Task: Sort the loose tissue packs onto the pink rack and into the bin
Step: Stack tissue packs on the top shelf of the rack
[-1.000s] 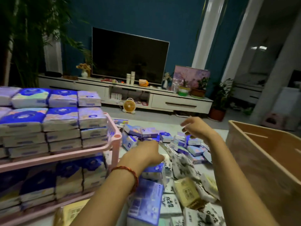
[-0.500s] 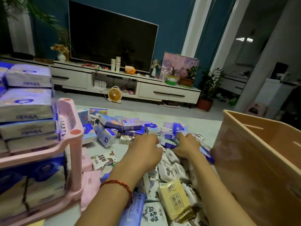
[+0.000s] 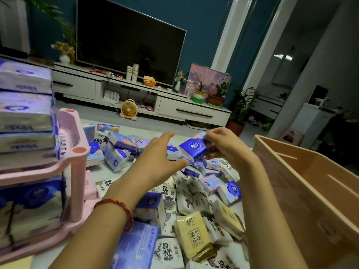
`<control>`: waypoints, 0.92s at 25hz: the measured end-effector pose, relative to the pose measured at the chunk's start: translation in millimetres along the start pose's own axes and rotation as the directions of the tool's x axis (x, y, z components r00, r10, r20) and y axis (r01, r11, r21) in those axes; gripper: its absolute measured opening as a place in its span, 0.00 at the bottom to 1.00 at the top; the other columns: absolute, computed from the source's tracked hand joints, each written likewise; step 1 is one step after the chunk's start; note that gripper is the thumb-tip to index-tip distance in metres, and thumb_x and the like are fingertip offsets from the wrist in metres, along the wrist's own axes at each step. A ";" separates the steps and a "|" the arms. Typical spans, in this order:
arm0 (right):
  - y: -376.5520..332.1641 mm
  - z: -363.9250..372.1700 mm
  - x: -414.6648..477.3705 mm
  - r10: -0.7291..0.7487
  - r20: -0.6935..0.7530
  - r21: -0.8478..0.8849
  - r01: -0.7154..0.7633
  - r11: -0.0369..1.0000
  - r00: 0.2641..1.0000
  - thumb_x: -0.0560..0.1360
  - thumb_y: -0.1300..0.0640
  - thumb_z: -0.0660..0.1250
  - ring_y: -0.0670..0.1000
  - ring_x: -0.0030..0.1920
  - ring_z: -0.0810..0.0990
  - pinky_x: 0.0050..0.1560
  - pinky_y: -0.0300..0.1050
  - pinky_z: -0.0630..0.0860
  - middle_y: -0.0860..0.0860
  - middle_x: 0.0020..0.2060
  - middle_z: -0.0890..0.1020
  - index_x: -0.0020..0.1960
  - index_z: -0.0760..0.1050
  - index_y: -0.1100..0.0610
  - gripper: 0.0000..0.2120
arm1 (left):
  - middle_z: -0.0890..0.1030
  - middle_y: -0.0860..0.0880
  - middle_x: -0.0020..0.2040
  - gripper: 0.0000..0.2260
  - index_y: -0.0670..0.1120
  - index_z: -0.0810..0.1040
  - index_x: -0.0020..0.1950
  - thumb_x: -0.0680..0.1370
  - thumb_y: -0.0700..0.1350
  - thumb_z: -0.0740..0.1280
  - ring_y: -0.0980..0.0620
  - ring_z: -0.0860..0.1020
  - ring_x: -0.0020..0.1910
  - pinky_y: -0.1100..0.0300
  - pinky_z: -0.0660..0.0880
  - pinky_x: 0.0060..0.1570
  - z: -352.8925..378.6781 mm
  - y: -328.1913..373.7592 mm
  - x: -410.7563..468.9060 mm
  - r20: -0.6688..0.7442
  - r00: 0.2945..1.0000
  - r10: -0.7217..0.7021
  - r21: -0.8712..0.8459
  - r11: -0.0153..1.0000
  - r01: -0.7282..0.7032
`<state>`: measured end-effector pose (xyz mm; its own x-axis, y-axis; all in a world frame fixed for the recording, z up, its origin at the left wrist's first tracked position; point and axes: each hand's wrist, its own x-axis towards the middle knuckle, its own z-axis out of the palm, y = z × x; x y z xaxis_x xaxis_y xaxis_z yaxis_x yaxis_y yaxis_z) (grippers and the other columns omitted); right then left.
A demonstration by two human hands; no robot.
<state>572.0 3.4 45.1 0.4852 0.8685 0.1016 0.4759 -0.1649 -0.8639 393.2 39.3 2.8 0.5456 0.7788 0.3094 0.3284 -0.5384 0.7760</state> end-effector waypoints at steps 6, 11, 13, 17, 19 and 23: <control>-11.5 27.2 -20.2 -0.064 0.388 0.307 -0.063 0.950 0.920 0.78 0.60 0.60 0.49 0.35 0.81 0.39 0.42 0.78 0.54 0.35 0.81 0.48 0.74 0.62 0.07 | 0.67 0.54 0.70 0.43 0.54 0.60 0.74 0.63 0.50 0.78 0.57 0.69 0.64 0.58 0.70 0.64 -7.2 5.7 -3.3 0.072 0.996 0.056 -0.095 0.994 -0.048; 37.4 43.0 6.4 0.075 0.055 -0.017 -0.074 0.997 0.996 0.77 0.49 0.63 0.53 0.45 0.80 0.43 0.42 0.77 0.57 0.48 0.81 0.63 0.69 0.62 0.21 | 0.67 0.49 0.67 0.43 0.49 0.61 0.73 0.63 0.56 0.76 0.51 0.69 0.63 0.57 0.69 0.61 -21.4 -1.7 -4.6 -0.020 0.999 -0.026 0.201 0.979 0.030; 68.1 56.4 18.6 0.074 0.000 -0.563 -0.061 0.825 0.997 0.76 0.45 0.63 0.58 0.61 0.73 0.58 0.49 0.72 0.59 0.61 0.74 0.68 0.64 0.59 0.27 | 0.66 0.49 0.68 0.43 0.49 0.60 0.73 0.64 0.58 0.75 0.50 0.68 0.65 0.56 0.68 0.62 -29.1 -3.2 -4.4 -0.055 0.997 -0.045 0.273 0.960 0.059; 86.6 68.5 33.2 0.197 0.036 -0.671 -0.122 0.732 0.980 0.76 0.41 0.58 0.60 0.65 0.70 0.62 0.53 0.70 0.60 0.66 0.71 0.69 0.63 0.60 0.30 | 0.66 0.50 0.69 0.43 0.49 0.60 0.73 0.64 0.59 0.75 0.51 0.69 0.64 0.57 0.69 0.60 -37.5 5.9 -8.5 -0.059 0.998 -0.004 0.269 0.963 0.020; 81.2 69.0 36.0 0.142 -0.003 -0.729 -0.099 0.677 0.990 0.79 0.47 0.57 0.59 0.62 0.73 0.58 0.50 0.71 0.59 0.63 0.74 0.66 0.67 0.62 0.22 | 0.66 0.51 0.69 0.43 0.50 0.60 0.74 0.64 0.59 0.75 0.52 0.68 0.64 0.58 0.69 0.60 -38.5 10.2 -10.7 -0.037 0.999 -0.001 0.276 0.961 0.011; 58.6 61.0 21.4 0.034 -0.106 -0.790 -0.105 0.604 0.994 0.78 0.63 0.57 0.58 0.58 0.76 0.51 0.46 0.72 0.59 0.58 0.77 0.61 0.70 0.64 0.13 | 0.69 0.49 0.65 0.40 0.48 0.65 0.70 0.63 0.57 0.76 0.52 0.71 0.59 0.59 0.72 0.53 -50.9 27.1 -18.3 -0.038 0.999 0.023 0.260 0.966 -0.012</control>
<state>565.5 40.8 -33.5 0.5760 0.8080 0.1239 0.8161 -0.5600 -0.1427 352.8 26.8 46.1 0.5230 0.7781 0.3479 0.5108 -0.6129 0.6029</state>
